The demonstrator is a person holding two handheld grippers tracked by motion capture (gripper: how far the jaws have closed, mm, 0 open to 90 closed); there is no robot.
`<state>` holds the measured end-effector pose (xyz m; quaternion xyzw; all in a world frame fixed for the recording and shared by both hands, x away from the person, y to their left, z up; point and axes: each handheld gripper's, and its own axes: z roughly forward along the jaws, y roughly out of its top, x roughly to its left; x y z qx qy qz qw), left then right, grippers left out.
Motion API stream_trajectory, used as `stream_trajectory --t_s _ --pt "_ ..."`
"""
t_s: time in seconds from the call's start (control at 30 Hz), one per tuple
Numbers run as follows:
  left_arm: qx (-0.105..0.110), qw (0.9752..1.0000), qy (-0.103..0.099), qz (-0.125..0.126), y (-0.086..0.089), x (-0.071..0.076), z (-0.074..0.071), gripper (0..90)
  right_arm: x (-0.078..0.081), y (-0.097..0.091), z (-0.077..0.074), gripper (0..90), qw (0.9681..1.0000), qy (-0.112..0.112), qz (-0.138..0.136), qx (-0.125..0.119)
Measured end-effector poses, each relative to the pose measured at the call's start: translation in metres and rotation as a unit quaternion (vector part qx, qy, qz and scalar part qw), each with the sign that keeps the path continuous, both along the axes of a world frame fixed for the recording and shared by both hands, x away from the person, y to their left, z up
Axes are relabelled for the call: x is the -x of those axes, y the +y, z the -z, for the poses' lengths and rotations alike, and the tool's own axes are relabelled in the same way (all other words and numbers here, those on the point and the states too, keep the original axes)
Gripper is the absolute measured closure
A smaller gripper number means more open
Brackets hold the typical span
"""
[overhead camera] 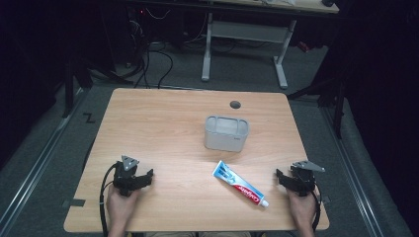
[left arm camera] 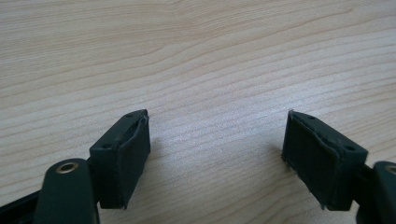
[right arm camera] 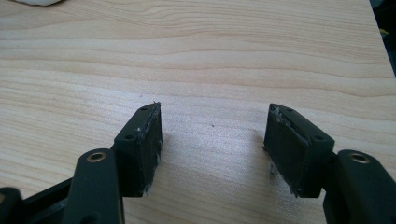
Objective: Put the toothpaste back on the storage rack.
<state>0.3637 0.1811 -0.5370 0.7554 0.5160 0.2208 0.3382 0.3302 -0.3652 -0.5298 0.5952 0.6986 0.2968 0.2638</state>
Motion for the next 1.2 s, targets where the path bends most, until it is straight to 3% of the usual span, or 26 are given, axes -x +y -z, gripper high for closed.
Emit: stream_trajectory --t_s 0.83,1.2 --pt "-0.001 1.0 0.0 0.0 -0.0001 0.0001 0.0 23.3 -0.0004 0.001 0.0001 32.6 1.0 0.003 0.002 0.0" --pt "-0.001 1.0 0.0 0.0 -0.0002 0.0002 0.0 23.4 0.0064 -0.0023 -0.002 40.5 0.9999 -0.006 -0.005 -0.012"
